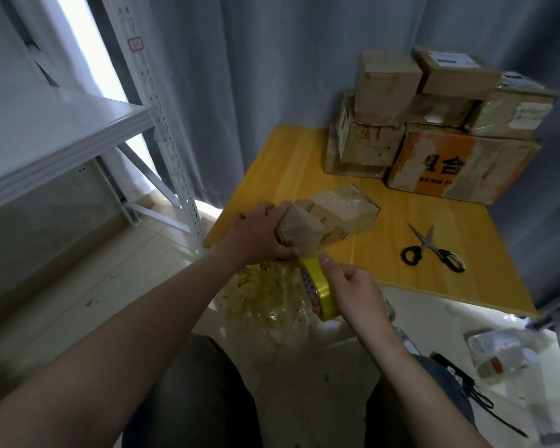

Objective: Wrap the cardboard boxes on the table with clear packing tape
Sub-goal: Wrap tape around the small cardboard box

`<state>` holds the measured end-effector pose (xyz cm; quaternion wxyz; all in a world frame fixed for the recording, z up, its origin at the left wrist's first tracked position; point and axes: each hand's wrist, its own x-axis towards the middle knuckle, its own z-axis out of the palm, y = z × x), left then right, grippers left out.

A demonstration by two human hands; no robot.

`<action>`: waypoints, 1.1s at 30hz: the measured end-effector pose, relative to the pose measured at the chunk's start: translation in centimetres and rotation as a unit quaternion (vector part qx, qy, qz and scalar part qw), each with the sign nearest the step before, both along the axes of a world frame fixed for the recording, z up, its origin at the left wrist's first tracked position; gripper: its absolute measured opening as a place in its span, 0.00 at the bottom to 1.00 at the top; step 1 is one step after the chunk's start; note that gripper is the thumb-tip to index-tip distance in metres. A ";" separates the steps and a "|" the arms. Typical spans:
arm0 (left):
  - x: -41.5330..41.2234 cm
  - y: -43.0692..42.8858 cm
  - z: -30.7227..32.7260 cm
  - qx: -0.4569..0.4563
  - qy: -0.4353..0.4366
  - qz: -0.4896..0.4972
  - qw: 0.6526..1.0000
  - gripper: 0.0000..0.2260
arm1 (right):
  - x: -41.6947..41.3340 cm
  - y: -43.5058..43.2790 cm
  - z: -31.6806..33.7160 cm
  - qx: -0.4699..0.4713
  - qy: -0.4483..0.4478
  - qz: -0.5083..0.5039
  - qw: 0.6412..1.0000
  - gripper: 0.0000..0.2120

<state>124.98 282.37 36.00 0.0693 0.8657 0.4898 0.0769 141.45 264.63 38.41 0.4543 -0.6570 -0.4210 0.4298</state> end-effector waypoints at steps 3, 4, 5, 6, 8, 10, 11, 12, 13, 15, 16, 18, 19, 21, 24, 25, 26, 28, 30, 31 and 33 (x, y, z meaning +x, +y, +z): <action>-0.1 -0.5 0.3 0.095 0.019 -0.067 0.993 0.50 | -0.3 -0.1 -0.5 -0.002 0.014 -0.001 1.000 0.27; 0.0 -0.6 0.2 0.082 0.003 -0.087 0.993 0.48 | -0.4 -0.1 -0.7 -0.002 0.020 0.001 1.000 0.27; 0.1 -0.6 0.2 0.059 -0.013 -0.097 0.993 0.46 | -0.5 -0.1 -0.6 0.000 0.026 0.003 1.000 0.26; 0.1 -0.7 0.2 0.042 -0.018 -0.099 0.994 0.45 | -0.5 -0.2 -0.6 0.002 0.031 0.004 0.999 0.26; 0.2 -0.7 0.2 0.037 -0.014 -0.104 0.994 0.41 | -0.6 -0.3 -0.3 0.008 0.045 -0.004 0.999 0.24; 0.3 -0.8 0.5 0.023 -0.012 -0.111 0.993 0.37 | -0.5 -0.3 -0.2 0.008 0.050 -0.010 0.999 0.24; 0.3 -1.0 0.5 0.013 -0.010 -0.115 0.993 0.35 | -0.4 -0.3 -0.1 0.006 0.050 -0.011 0.999 0.24; 0.3 -1.0 0.5 0.006 -0.004 -0.117 0.993 0.33 | -0.4 -0.2 -0.2 0.004 0.053 -0.012 0.999 0.25; 0.4 -1.2 0.5 0.008 0.006 -0.120 0.993 0.32 | -0.3 -0.2 -0.2 0.002 0.057 -0.013 0.998 0.25; 0.6 -1.6 0.4 0.020 0.022 -0.133 0.991 0.29 | -0.2 -0.2 -0.2 -0.004 0.070 -0.013 0.997 0.25; 0.6 -1.9 0.5 0.022 0.026 -0.137 0.990 0.28 | -0.1 -0.2 -0.3 -0.007 0.078 -0.015 0.997 0.25; 0.6 -2.2 0.9 0.032 0.043 -0.144 0.988 0.26 | 0.0 -0.2 -0.5 -0.015 0.079 -0.022 0.996 0.25; 0.6 -2.4 1.1 0.045 0.055 -0.148 0.986 0.26 | 0.1 -0.1 -0.6 -0.020 0.071 -0.025 0.997 0.26; 0.7 -2.8 1.3 0.074 0.073 -0.155 0.982 0.26 | 0.1 -0.1 -0.9 -0.024 0.056 -0.031 0.998 0.26; 0.9 -2.9 1.3 0.069 0.085 -0.145 0.983 0.26 | 0.2 -0.5 -0.8 -0.019 0.054 -0.029 0.998 0.26; 0.8 -2.7 1.3 0.057 0.085 -0.142 0.985 0.26 | 0.4 -0.7 -0.7 -0.018 0.056 -0.026 0.998 0.26; 0.9 -2.5 1.7 0.040 0.077 -0.147 0.985 0.27 | 0.7 -1.0 -0.6 -0.010 0.056 -0.026 0.998 0.28; 0.9 -2.5 2.8 -0.035 -0.016 -0.181 0.983 0.26 | 1.7 -1.7 0.0 0.021 0.058 -0.030 0.998 0.29; 1.0 -3.0 3.7 -0.109 -0.116 -0.190 0.969 0.24 | 2.7 -2.6 1.5 0.063 0.072 -0.032 0.995 0.25; 1.1 -3.3 3.9 -0.125 -0.142 -0.179 0.966 0.22 | 3.0 -3.0 2.6 0.086 0.076 -0.026 0.993 0.20; 1.3 -3.8 3.9 -0.153 -0.181 -0.155 0.959 0.20 | 3.1 -3.5 4.2 0.123 0.071 0.011 0.990 0.13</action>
